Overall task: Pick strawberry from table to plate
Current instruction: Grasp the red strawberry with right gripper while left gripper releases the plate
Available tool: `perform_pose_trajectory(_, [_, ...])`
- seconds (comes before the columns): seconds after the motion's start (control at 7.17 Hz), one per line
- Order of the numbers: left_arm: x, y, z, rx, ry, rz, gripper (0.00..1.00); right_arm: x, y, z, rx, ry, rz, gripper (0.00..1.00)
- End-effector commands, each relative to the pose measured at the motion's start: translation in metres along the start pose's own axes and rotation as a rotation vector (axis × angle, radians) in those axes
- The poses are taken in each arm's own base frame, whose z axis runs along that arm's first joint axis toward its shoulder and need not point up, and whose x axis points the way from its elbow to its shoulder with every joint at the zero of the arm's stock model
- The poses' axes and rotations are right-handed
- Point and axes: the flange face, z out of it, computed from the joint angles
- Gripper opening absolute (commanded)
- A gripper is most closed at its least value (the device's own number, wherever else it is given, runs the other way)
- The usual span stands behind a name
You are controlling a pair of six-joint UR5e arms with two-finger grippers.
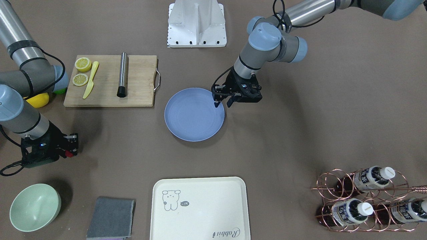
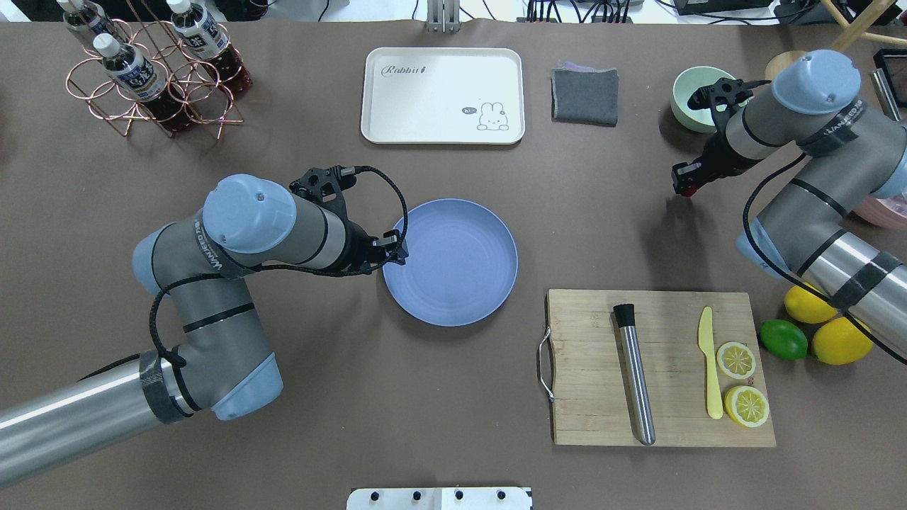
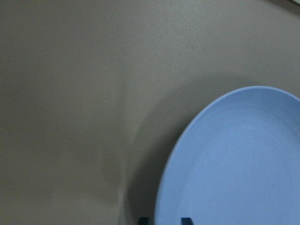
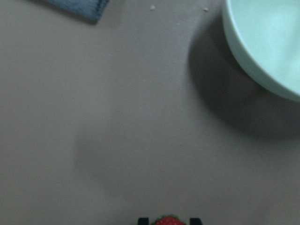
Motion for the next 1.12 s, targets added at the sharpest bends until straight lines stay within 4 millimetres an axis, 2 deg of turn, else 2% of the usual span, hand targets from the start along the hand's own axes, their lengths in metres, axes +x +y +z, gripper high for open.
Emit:
perform_pose_trajectory(0.0, [-0.037,-0.029,-0.035,0.047,-0.005,0.018,0.97,-0.088,-0.009,-0.036,0.018,-0.071,0.063,0.00])
perform_pose_trajectory(0.14, [-0.064,-0.053,-0.046,0.060,-0.035,0.117,0.97,-0.147,0.000,-0.049,0.011,-0.101,0.090,0.00])
perform_pose_trajectory(0.28, [-0.103,-0.087,-0.067,0.041,-0.063,0.147,0.97,-0.215,0.016,-0.053,0.019,-0.120,0.163,0.00])
perform_pose_trajectory(0.56, [-0.180,-0.125,-0.100,0.030,-0.118,0.234,0.97,-0.347,0.052,-0.035,0.036,-0.111,0.196,0.00])
perform_pose_trajectory(0.7, [-0.199,-0.133,-0.109,0.024,-0.130,0.248,0.97,-0.386,0.055,-0.027,0.031,-0.110,0.207,0.00])
perform_pose_trajectory(0.84, [-0.218,-0.138,-0.118,0.021,-0.144,0.263,0.97,-0.403,0.058,-0.004,0.034,-0.080,0.229,0.00])
perform_pose_trajectory(0.98, [-0.221,-0.138,-0.121,0.017,-0.143,0.276,0.97,-0.409,0.061,0.005,0.046,-0.062,0.222,0.00])
